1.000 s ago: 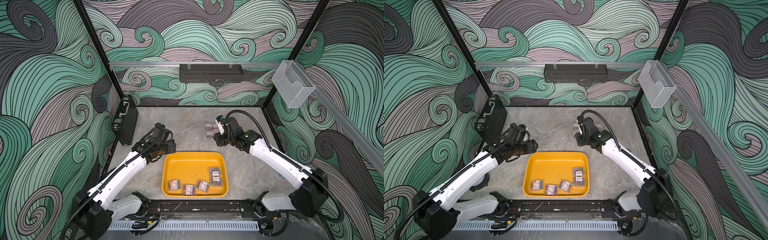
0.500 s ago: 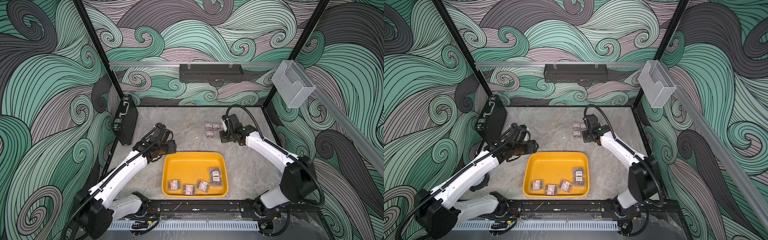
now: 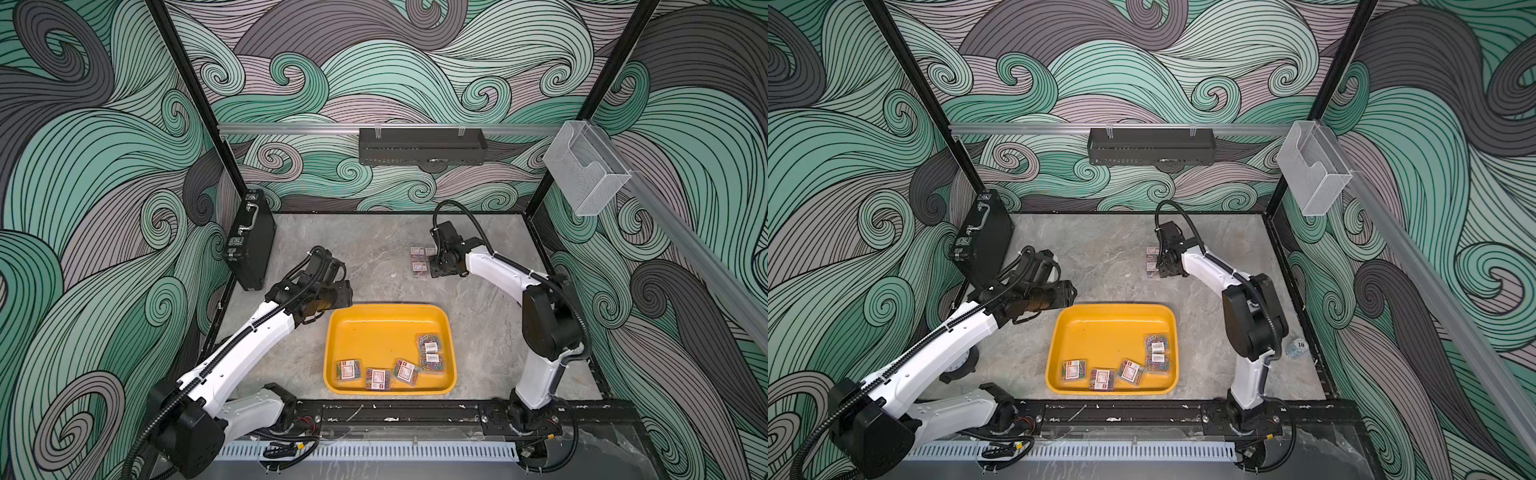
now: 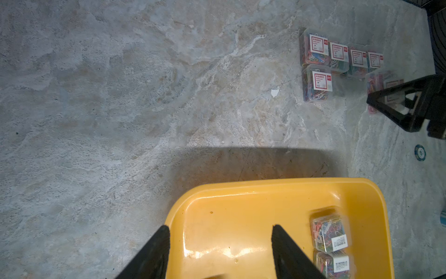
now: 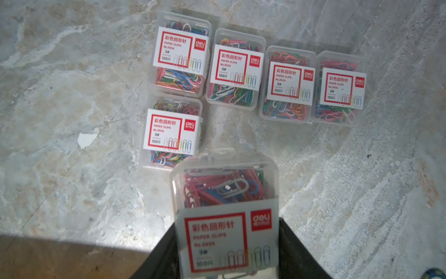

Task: Take the paper clips out of the storage box
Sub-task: Place the boxed paper clips at the center of the board.

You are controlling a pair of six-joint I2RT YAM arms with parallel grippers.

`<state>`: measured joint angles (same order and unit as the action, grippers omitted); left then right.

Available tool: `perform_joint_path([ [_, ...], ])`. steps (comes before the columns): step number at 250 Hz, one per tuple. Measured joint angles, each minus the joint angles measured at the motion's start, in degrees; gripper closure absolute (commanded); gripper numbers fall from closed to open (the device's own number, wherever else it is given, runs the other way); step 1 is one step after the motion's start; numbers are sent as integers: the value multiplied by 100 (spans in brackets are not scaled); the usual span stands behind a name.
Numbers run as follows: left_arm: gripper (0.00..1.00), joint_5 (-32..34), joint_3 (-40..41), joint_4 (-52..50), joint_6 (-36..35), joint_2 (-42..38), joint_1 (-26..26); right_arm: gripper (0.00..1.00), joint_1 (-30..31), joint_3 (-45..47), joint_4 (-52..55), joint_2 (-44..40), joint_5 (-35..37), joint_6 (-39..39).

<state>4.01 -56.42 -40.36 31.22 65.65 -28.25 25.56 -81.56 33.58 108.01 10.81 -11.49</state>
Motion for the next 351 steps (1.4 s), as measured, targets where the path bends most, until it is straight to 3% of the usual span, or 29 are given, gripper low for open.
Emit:
perform_joint_path([
  [122,34,11,0,-103,0,-144,0,43,-234,-520,4,905,-170,-227],
  [351,34,28,0,-125,-15,-153,0,38,-372,-787,-4,1213,-520,-345],
])
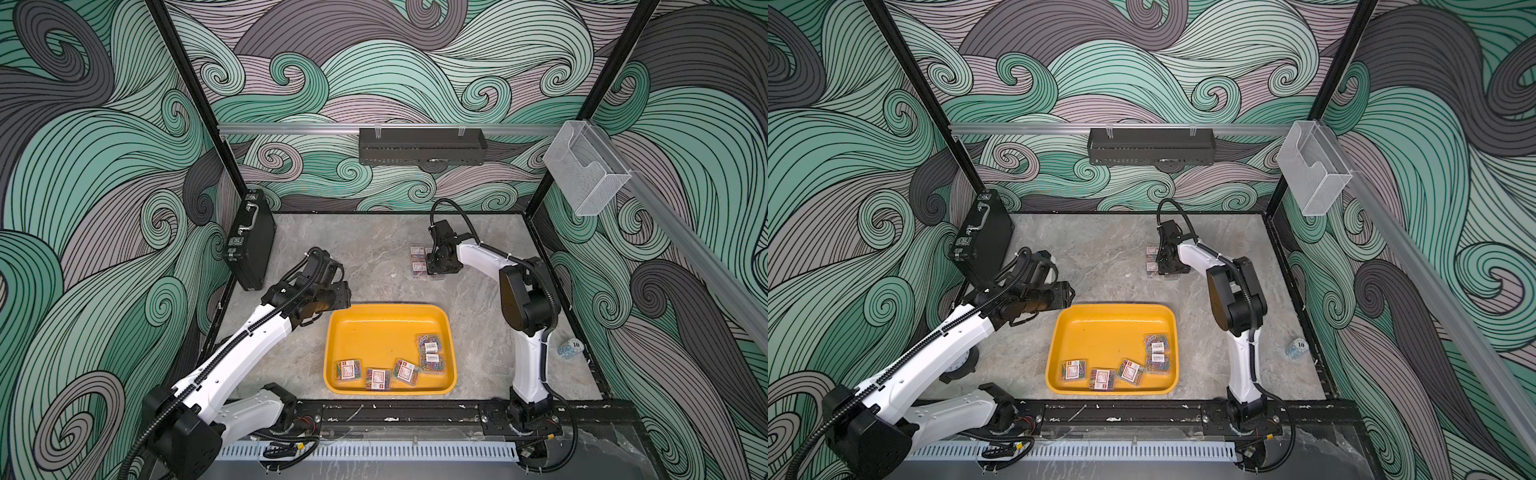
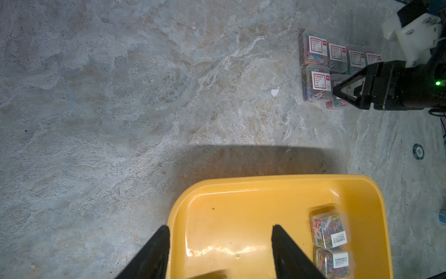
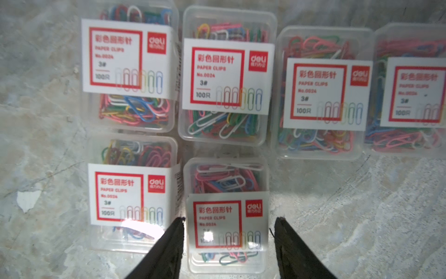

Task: Take the paper clips out of the storage box
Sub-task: Place the boxed paper clips at the center of the board.

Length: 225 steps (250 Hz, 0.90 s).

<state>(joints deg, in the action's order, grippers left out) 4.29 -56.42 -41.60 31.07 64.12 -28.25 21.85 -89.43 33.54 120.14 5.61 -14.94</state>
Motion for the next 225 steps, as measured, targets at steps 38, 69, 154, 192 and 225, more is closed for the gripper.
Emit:
perform_joint_path([
  [38,34,0,0,0,-2,-22,0,37,-22,-9,7,2,-28,-20],
  [69,34,0,0,-2,-2,-26,0,37,-42,-9,7,2,-66,-26],
  [154,34,0,0,-2,-2,-28,0,39,-55,487,-28,-317,-267,-7],
  [192,34,0,0,-7,-2,-28,0,39,-55,743,-55,-619,-317,85],
  [225,34,4,4,-46,-13,-107,0,38,-57,793,-87,-699,-444,201],
])
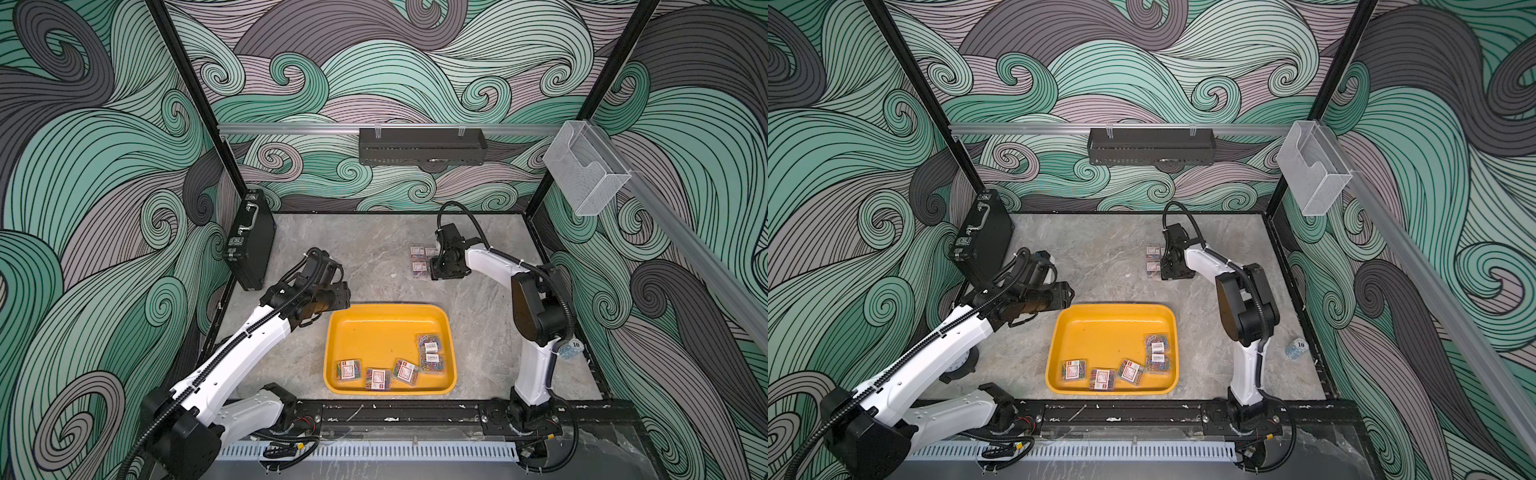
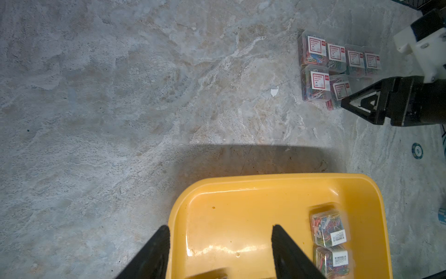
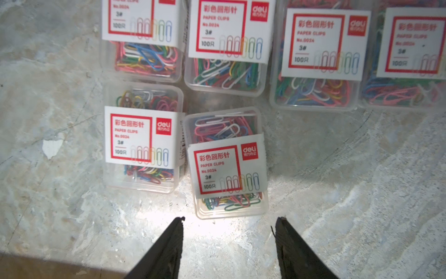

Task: Take the paper clips out of the storage box
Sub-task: Place the boxed paper clips at the center of the board.

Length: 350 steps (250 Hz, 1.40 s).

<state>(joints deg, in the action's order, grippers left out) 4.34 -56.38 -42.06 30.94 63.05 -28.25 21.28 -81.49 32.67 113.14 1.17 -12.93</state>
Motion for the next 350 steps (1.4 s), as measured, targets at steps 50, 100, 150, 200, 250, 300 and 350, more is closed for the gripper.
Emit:
perform_joint_path([
  [50,34,63,20,57,-120,-116,0,37,-13,-2,85,-44,-173,219],
  [100,35,33,-125,59,-197,179,0,38,-118,-22,205,-273,-232,393],
  [150,35,-59,-221,48,-197,437,0,44,-299,-111,284,-332,-232,549],
  [200,35,-188,-229,114,-195,437,0,48,-428,-109,389,-332,-225,695],
  [250,35,-522,-149,527,-118,461,0,49,-452,109,256,-332,-234,789],
  [300,35,-625,-44,656,-42,420,0,52,-452,223,142,-289,-284,815],
  [350,35,-601,39,564,-31,378,0,54,-452,208,39,4,-343,824],
])
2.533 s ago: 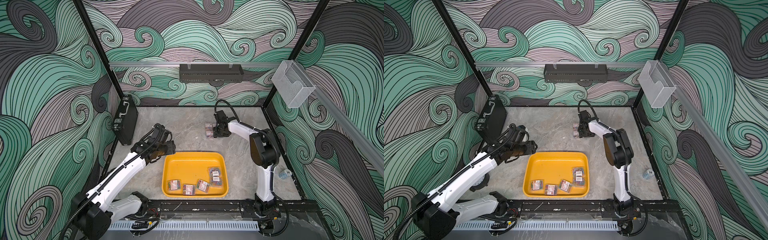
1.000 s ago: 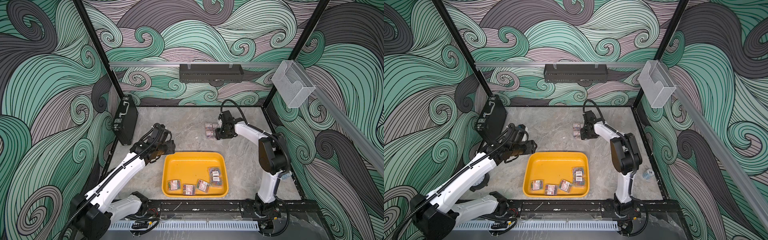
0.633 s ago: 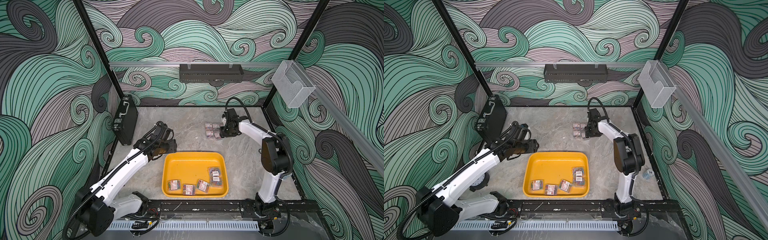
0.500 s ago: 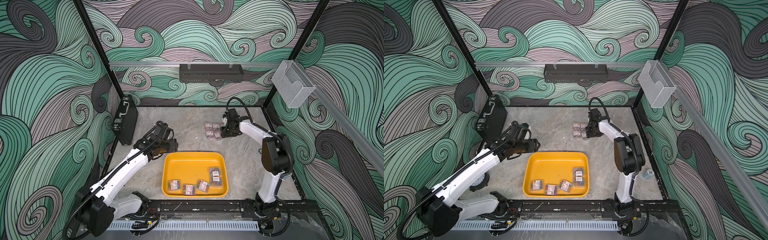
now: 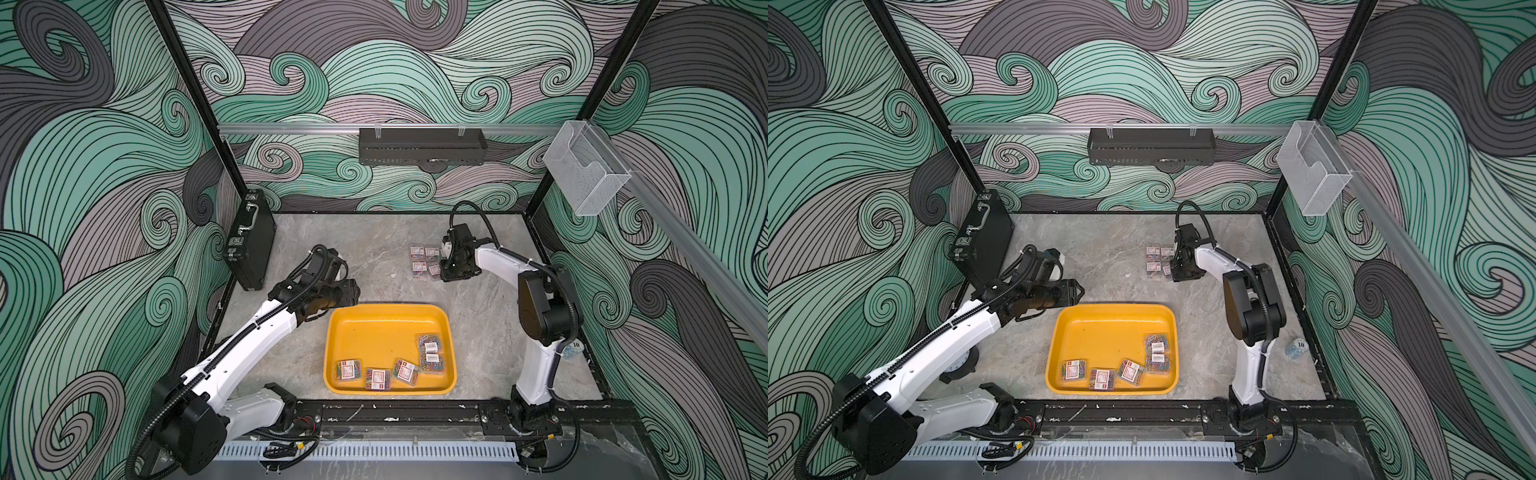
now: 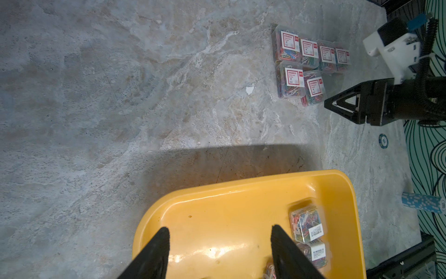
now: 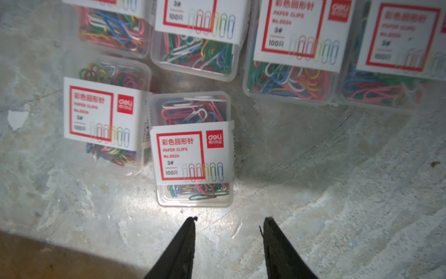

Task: Take the paper clips out of the storage box
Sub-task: Place the boxed paper clips at the center of the board, then move the boxed paper clips to the storage box.

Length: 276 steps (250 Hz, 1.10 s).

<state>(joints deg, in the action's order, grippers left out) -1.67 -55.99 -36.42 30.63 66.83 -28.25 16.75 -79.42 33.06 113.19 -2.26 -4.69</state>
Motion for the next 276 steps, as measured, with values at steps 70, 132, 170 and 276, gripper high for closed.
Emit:
perform_joint_path([
  [70,35,63,0,-70,-2,-168,0,54,37,-20,-52,192,-114,-24],
  [132,35,76,0,-197,-26,-208,0,54,70,-153,-118,229,-212,-96],
  [170,35,33,0,-221,-72,-260,0,54,76,-229,-116,267,-273,-175],
  [276,35,-81,291,-125,-57,-341,-448,52,129,118,-234,-44,-236,-221],
])
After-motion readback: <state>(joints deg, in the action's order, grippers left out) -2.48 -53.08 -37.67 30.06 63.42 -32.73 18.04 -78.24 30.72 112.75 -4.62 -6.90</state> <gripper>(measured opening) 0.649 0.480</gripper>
